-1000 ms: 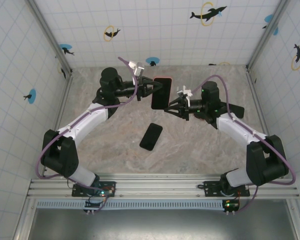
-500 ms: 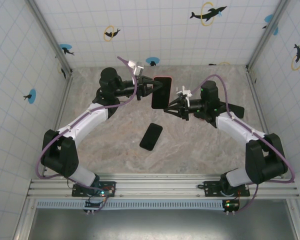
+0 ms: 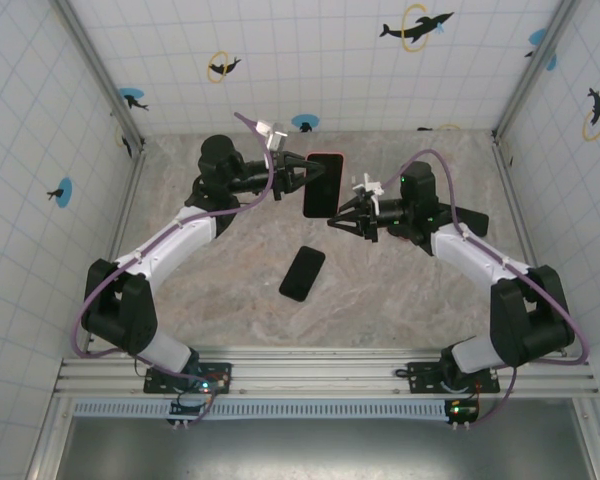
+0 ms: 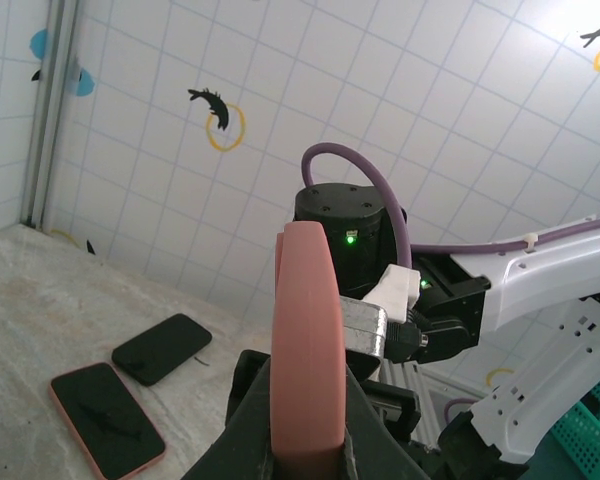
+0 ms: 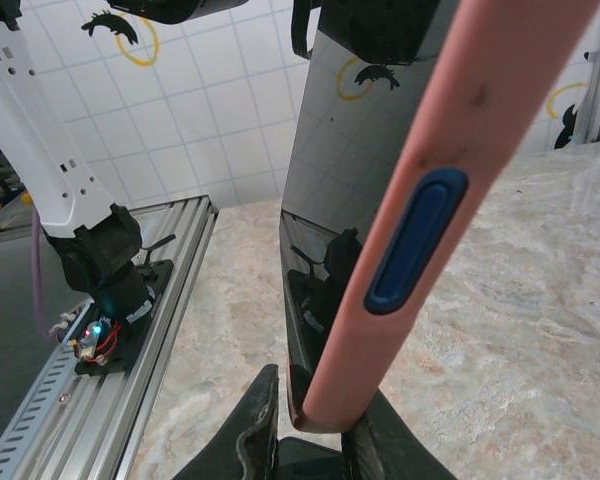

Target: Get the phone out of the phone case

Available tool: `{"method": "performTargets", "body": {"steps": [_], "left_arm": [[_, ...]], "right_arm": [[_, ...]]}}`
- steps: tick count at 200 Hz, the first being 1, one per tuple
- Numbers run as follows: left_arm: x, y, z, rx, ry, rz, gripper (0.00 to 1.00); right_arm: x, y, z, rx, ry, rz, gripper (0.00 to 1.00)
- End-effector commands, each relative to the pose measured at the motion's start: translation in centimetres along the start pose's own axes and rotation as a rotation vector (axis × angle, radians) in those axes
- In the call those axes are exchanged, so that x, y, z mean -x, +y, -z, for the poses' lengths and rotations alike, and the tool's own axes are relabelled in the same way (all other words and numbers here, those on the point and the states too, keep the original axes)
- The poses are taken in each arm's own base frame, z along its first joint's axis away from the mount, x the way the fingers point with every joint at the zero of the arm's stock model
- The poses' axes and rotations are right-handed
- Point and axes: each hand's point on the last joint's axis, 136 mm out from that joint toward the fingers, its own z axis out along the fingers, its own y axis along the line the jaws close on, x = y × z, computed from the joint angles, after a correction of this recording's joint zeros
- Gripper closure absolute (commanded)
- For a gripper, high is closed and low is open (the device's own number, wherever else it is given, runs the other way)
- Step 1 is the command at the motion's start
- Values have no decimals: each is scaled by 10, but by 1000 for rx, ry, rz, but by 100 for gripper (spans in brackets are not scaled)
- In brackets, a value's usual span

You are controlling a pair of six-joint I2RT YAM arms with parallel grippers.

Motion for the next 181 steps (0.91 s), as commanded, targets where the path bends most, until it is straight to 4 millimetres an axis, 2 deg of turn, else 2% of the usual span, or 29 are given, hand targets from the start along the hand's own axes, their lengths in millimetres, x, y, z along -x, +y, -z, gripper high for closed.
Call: {"method": "performTargets", "body": {"steps": [1, 72, 98, 139, 181], "left_arm": [[21, -14, 3, -31, -45, -84, 100], [13, -18, 3, -71, -16, -38, 100], [10, -20, 2, -78, -8, -13, 100], [7, -30, -3, -112, 5, 27, 100], [-1, -43, -11, -168, 19, 68, 100]], "right_arm": [[15, -2, -2, 16, -14, 52, 81], [26, -10, 2, -16, -22, 77, 84], [23, -17, 3, -56, -7, 89, 86], [19, -35, 10, -200, 54, 204, 88], [33, -51, 23, -322, 56, 336, 89]]}}
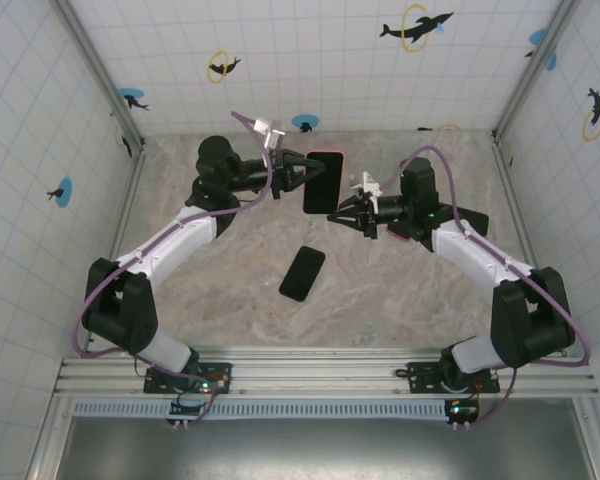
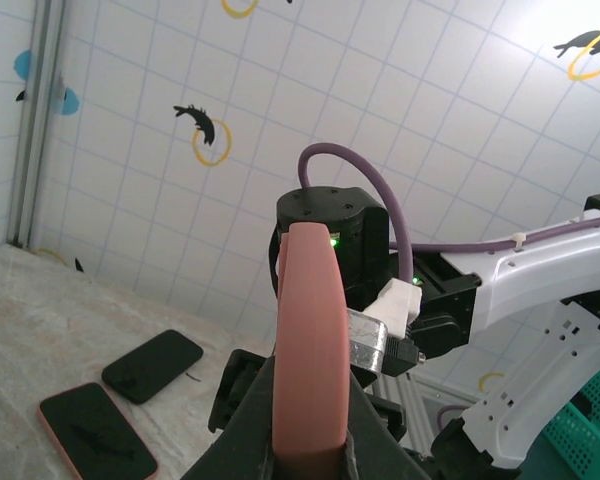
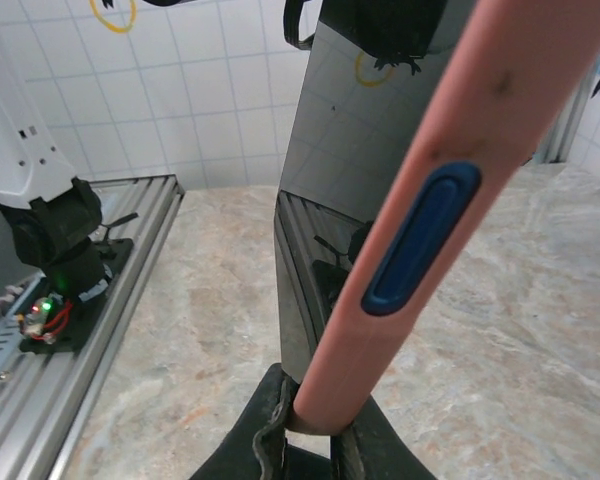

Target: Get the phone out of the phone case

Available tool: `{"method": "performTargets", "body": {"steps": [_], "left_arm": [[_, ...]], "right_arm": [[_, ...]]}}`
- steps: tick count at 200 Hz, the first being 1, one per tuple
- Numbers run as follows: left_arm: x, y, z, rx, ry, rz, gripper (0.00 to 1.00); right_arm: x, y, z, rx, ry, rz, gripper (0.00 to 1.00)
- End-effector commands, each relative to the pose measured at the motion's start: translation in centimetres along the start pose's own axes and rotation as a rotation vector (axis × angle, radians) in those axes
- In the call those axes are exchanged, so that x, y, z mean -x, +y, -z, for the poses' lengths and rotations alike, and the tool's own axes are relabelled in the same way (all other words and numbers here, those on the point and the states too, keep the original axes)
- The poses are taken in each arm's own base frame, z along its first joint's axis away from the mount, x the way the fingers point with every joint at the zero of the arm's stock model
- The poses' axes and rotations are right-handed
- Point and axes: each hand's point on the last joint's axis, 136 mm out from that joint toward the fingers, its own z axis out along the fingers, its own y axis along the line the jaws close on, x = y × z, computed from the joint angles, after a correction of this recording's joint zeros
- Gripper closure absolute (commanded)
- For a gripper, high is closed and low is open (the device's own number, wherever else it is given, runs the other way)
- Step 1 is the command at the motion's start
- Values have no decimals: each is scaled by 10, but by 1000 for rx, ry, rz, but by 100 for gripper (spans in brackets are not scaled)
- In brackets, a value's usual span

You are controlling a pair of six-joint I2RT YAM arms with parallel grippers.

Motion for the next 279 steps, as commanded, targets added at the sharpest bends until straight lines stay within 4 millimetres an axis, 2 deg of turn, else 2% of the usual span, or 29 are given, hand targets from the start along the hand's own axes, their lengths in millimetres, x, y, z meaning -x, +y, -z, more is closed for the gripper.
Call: {"method": "performTargets", "body": {"steps": [1, 52, 84, 130, 174, 196, 220, 240, 279], "left_arm": [[-7, -33, -10, -123, 38, 88, 100], [-10, -37, -16, -149, 46, 100, 100], [-6, -38, -17, -156, 43, 92, 100], [-5, -39, -17, -170, 38, 81, 100], [-2, -22, -17, -59, 1, 40, 100], [7, -6, -13, 34, -53, 44, 100], [17, 15, -9, 142, -120, 102, 100], [19, 28, -5, 198, -174, 203, 100], [21, 47, 2, 267, -270, 389, 100]], "right_arm": [[21, -45, 18, -251, 32, 195, 89], [35, -55, 23, -306, 23, 274, 89], [34, -59, 28, -367, 36, 327, 89], [34, -54, 29, -352, 29, 312, 89], [30, -45, 29, -324, 20, 259, 86], [25, -45, 36, -338, -9, 144, 79], [28, -51, 59, -399, -143, -46, 70], [33, -48, 71, -414, -264, -199, 61], [32, -47, 83, -429, -411, -480, 51]]}}
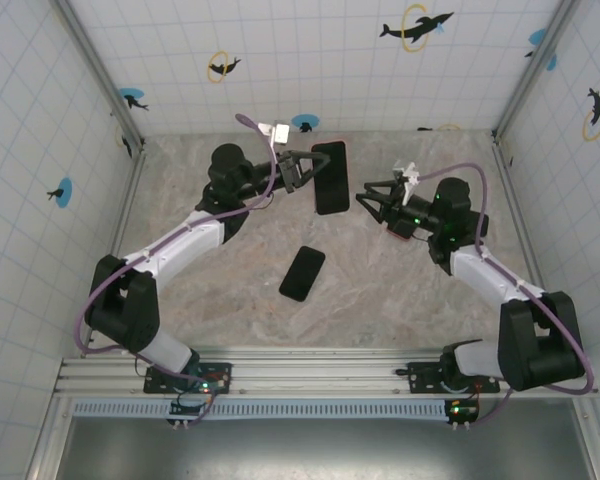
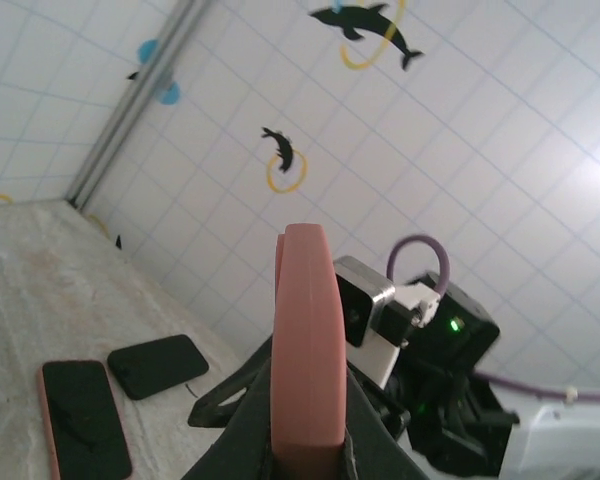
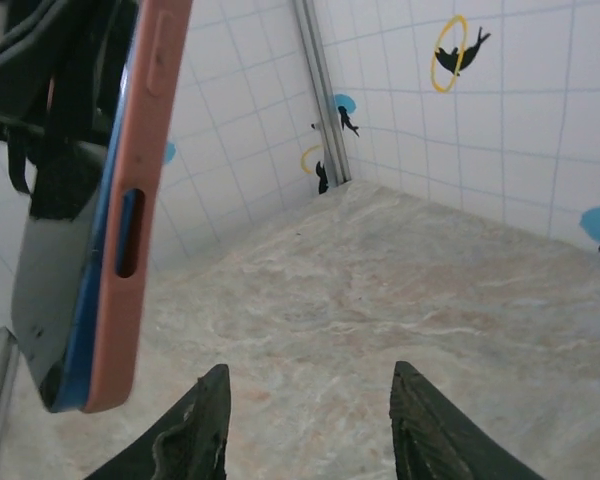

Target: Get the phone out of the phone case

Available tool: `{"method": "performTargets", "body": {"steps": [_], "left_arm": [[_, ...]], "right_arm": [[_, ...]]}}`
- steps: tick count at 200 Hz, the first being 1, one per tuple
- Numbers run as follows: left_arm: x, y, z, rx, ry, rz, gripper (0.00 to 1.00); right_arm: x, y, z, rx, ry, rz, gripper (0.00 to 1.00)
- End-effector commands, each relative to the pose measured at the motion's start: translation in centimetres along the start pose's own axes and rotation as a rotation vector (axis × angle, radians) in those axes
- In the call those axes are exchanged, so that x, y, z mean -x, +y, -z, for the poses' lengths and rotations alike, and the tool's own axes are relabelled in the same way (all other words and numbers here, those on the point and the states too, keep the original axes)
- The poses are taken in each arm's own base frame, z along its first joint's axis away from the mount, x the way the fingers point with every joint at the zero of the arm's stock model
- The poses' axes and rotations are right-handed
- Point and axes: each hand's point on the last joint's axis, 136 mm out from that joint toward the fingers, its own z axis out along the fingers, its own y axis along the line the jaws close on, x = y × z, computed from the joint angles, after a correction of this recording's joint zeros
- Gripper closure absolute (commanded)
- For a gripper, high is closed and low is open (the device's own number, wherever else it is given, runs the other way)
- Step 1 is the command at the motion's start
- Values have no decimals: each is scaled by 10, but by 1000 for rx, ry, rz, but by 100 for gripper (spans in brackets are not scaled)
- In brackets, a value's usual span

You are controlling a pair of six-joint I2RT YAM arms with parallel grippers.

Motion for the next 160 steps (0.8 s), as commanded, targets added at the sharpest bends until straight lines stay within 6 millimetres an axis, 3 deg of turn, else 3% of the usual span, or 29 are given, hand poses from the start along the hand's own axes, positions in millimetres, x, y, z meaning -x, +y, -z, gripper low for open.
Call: {"method": "performTargets", "body": {"steps": [1, 20, 52, 104, 160], "left_arm": [[26, -1, 5, 30, -132, 104, 100], [28, 4, 9, 36, -179, 187, 100], [28, 12, 11, 28, -238, 301, 100], [26, 11, 10, -23, -270, 375, 100], [25, 13, 7, -36, -268, 387, 100]], "right_arm": [[35, 11, 12, 14, -165, -215, 51], [37, 9, 15, 10, -217, -377, 45], [31, 10, 11, -22, -239, -520, 45], [16, 19, 2, -5, -211, -585, 50], [17, 25, 0, 27, -205, -584, 51]]}}
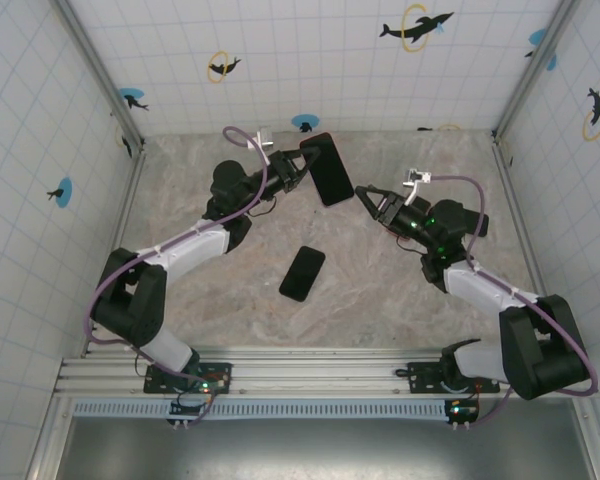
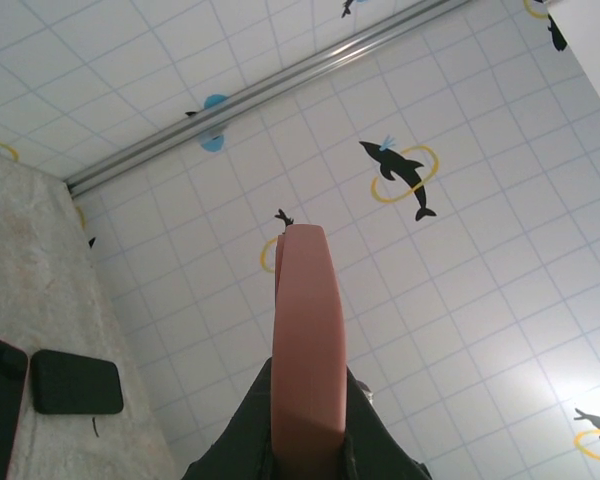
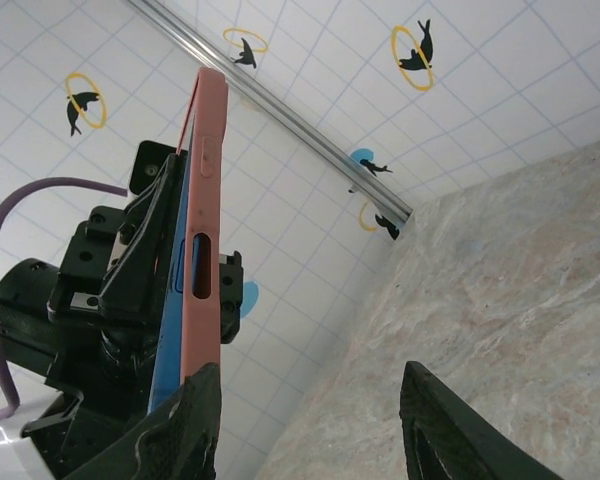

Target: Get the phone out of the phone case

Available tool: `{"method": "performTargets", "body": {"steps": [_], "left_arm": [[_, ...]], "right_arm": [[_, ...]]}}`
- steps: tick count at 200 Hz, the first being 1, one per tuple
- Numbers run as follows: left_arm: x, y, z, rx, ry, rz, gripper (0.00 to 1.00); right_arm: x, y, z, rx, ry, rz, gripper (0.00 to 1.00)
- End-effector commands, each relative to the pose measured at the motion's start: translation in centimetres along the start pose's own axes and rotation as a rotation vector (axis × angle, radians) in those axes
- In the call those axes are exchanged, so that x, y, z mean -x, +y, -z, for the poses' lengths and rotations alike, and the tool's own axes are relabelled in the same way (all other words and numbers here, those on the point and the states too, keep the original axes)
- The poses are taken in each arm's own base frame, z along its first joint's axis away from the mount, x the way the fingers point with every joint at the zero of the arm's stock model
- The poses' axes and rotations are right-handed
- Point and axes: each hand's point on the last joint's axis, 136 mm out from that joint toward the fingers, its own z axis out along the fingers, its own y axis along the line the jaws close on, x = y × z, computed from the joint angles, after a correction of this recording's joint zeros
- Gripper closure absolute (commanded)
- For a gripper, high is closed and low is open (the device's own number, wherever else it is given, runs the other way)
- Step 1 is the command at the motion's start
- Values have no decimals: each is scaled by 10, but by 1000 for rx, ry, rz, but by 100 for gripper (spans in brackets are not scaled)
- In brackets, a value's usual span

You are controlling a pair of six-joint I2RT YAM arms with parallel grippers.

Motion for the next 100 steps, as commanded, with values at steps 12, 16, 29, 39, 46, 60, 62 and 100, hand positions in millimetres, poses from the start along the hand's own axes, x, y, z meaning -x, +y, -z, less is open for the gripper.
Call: {"method": "performTargets", "body": {"steps": [12, 16, 29, 39, 46, 60, 62, 100], "left_arm": [[5, -23, -2, -89, -28, -20, 100], [5, -22, -2, -87, -27, -21, 100], [4, -20, -2, -75, -26, -23, 100], [3, -17, -1, -68, -24, -25, 100], [3, -16, -2, -65, -23, -25, 100], [3, -15, -2, -62, -22, -22, 100], [3, -15, -2, -63, -22, -22, 100], [5, -20, -3, -85, -30, -23, 100]], "right_arm": [[2, 15, 2, 57, -13, 15, 51], [3, 16, 2, 59, -18, 14, 51], [6, 17, 4, 67, -33, 2, 51], [9, 21, 5, 85, -46, -6, 51], [10, 23, 6, 98, -54, -14, 51], [11, 28, 7, 127, -53, -32, 51], [10, 29, 7, 132, -51, -33, 51], [-1, 25, 4, 130, -9, -52, 52]]}}
